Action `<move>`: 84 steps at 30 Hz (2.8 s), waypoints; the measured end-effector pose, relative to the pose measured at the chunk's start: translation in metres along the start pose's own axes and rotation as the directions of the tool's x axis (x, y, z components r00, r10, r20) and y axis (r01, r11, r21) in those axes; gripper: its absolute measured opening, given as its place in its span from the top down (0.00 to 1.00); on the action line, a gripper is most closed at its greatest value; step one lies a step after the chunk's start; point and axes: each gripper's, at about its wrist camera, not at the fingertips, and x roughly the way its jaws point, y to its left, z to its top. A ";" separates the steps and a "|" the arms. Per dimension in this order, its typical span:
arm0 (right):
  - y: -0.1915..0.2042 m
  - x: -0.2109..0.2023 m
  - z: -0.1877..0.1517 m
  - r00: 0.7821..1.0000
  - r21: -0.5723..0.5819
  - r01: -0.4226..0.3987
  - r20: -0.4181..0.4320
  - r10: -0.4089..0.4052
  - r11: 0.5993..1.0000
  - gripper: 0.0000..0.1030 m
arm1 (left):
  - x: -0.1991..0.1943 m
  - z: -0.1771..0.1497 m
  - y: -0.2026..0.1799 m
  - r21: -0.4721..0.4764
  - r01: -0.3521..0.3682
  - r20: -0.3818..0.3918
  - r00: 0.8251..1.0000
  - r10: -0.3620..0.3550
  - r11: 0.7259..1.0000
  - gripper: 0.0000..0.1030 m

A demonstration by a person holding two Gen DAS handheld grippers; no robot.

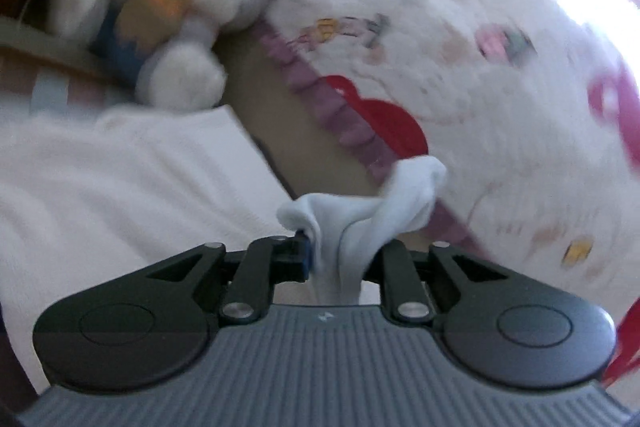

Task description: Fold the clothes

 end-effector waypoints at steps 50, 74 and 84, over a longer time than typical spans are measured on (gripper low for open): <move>-0.068 0.048 0.178 0.911 0.145 0.322 0.220 -0.348 0.936 0.93 | -0.014 0.007 -0.001 0.276 -0.082 0.006 0.997 0.083 0.958 0.88; -0.055 -0.042 0.062 0.988 0.275 0.098 0.089 -0.126 0.957 0.40 | -0.055 0.033 -0.010 0.301 -0.159 0.021 0.987 0.160 0.940 0.44; -0.038 -0.068 -0.012 0.994 0.285 0.007 0.104 -0.038 0.959 0.40 | -0.079 -0.100 -0.118 0.522 0.380 -0.318 0.917 -0.239 0.764 0.44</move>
